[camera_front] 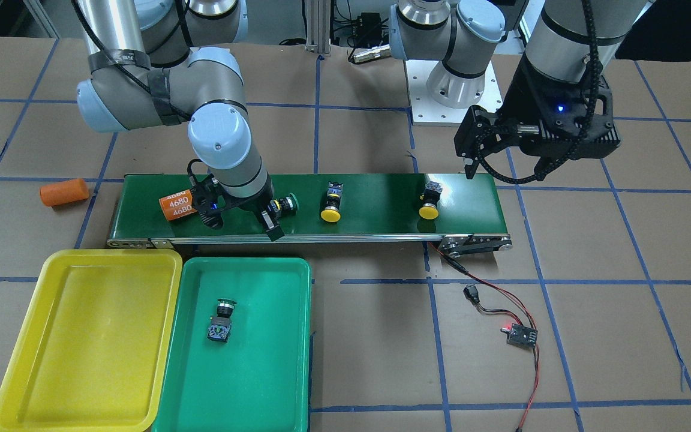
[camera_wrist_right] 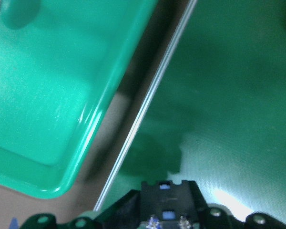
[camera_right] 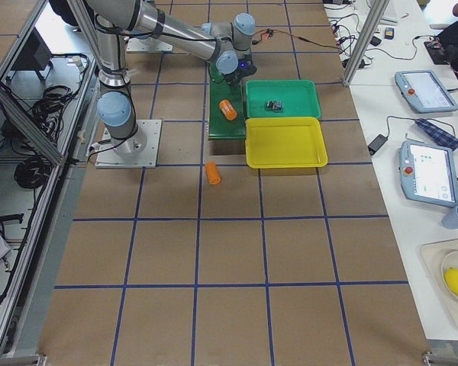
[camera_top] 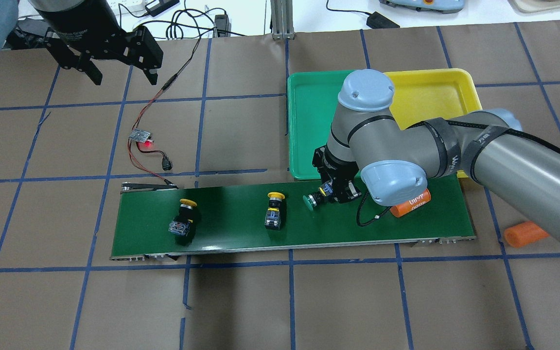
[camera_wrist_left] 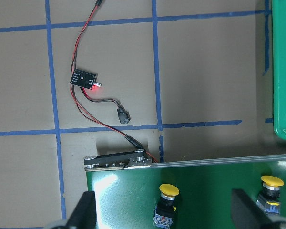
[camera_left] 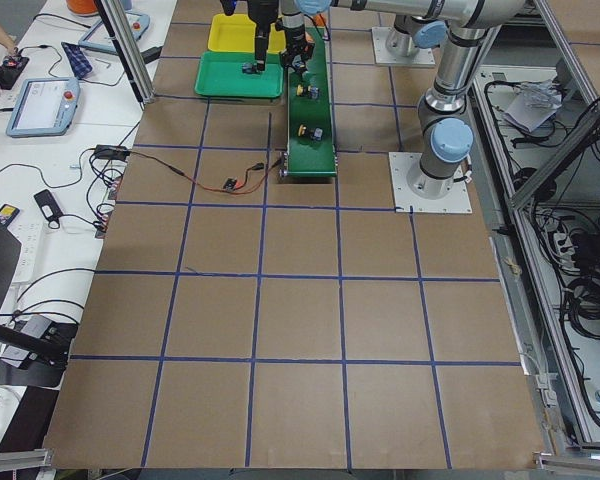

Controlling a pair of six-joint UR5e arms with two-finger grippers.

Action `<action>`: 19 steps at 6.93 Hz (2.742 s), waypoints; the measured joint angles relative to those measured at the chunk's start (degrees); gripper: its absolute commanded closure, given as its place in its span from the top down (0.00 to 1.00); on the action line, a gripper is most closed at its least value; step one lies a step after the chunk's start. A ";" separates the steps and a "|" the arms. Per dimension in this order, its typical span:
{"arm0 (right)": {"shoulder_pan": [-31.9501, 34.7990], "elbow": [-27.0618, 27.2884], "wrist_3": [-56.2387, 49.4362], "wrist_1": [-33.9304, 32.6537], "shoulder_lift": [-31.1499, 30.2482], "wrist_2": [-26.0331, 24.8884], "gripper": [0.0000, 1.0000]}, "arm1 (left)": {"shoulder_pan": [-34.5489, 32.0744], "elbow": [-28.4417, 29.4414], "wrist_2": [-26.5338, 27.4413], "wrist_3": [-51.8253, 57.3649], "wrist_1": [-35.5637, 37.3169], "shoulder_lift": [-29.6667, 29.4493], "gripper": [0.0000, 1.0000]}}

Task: Sort buttons by color to trays
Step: 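Carry the green button into the green tray with right while left rises, then lower the right gripper to the belt and grasp a yellow-capped button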

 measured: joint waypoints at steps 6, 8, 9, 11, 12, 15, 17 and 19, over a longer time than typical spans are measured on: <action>-5.30 -14.16 -21.58 3.07 5.36 -4.73 0.10 | -0.07 -0.01 -0.36 -0.24 0.07 -0.22 1.00; -7.02 -21.12 -30.05 1.25 12.99 -4.50 0.94 | -0.10 0.08 -0.40 -0.34 0.16 -0.20 1.00; -7.22 -22.38 -32.40 0.87 15.00 -4.29 1.00 | -0.07 0.11 -1.00 -0.39 0.34 -0.21 1.00; -7.40 -23.08 -33.92 0.72 16.06 -3.97 1.00 | -0.28 0.15 -2.89 -0.45 0.41 -0.05 1.00; -7.55 -23.23 -35.50 0.84 15.48 -4.09 1.00 | -0.23 0.20 -3.22 -0.46 0.46 -0.01 1.00; -7.85 -22.54 -44.14 5.50 7.87 -4.76 1.00 | 0.07 0.32 -3.53 -0.46 1.25 -0.04 1.00; -7.89 -21.39 -51.09 16.64 0.07 -5.03 1.00 | 0.11 0.25 -4.34 -0.45 1.92 -0.13 1.00; -6.81 -17.66 -55.61 19.89 -5.15 -5.29 1.00 | 0.11 0.15 -4.56 -0.44 2.03 -0.14 1.00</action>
